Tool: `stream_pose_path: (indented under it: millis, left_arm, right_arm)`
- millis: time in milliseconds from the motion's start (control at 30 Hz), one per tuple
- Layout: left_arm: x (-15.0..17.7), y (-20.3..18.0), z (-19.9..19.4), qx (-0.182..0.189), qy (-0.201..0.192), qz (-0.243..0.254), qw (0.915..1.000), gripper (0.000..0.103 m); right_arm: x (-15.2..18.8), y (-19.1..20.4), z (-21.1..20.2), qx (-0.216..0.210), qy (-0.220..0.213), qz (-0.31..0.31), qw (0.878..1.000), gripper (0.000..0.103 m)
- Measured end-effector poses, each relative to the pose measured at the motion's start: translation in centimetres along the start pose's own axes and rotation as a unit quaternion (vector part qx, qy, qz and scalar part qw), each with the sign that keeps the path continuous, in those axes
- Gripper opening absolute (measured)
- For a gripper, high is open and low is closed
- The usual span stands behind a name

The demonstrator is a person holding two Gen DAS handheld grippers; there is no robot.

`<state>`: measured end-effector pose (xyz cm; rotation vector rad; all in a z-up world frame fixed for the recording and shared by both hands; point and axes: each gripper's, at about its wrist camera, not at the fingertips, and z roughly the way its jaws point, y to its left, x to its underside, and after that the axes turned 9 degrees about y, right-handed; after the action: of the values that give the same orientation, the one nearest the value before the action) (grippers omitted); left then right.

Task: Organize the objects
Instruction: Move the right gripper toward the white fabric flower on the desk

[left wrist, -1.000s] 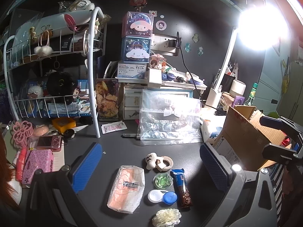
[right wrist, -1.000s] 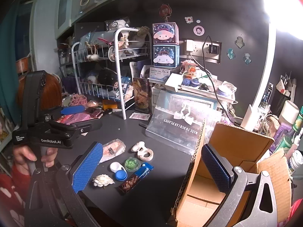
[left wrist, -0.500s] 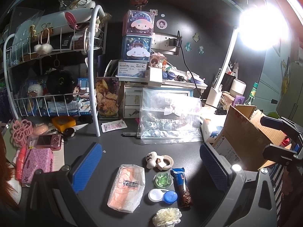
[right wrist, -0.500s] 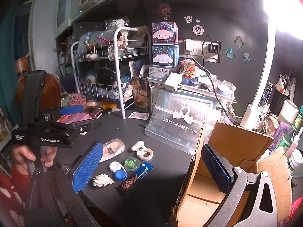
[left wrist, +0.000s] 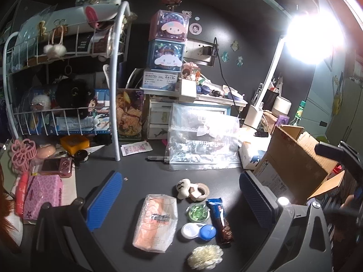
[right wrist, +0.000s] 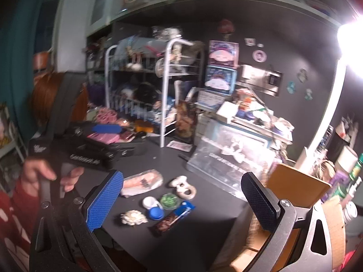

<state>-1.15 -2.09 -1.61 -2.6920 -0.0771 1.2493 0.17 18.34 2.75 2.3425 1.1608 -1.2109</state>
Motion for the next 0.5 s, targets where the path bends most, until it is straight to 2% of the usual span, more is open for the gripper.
stream_pose_path:
  millis: [167,300,400,433,500]
  left_arm:
    - [1.2,1.7,0.4,-0.024,0.01,-0.005,0.9996,0.103]
    - [2.7,2.9,1.5,-0.031,0.03,0.004,0.9991,0.103]
    - [3.7,3.6,2.4,-0.03,0.044,0.011,0.9985,0.103]
    - [4.0,3.8,2.7,-0.031,0.048,0.012,0.9983,0.103]
    - [4.5,3.9,3.0,-0.037,0.047,0.014,0.9981,0.103]
  right_arm:
    - [1.0,2.6,2.3,-0.055,0.018,-0.009,0.998,0.103]
    - [3.4,4.2,5.9,-0.107,0.053,0.012,0.993,0.102]
    - [5.7,4.9,8.3,-0.122,0.076,0.03,0.989,0.097]
    - [6.3,5.1,8.7,-0.122,0.08,0.034,0.989,0.091]
    - [7.3,5.3,9.6,-0.124,0.089,0.045,0.987,0.089]
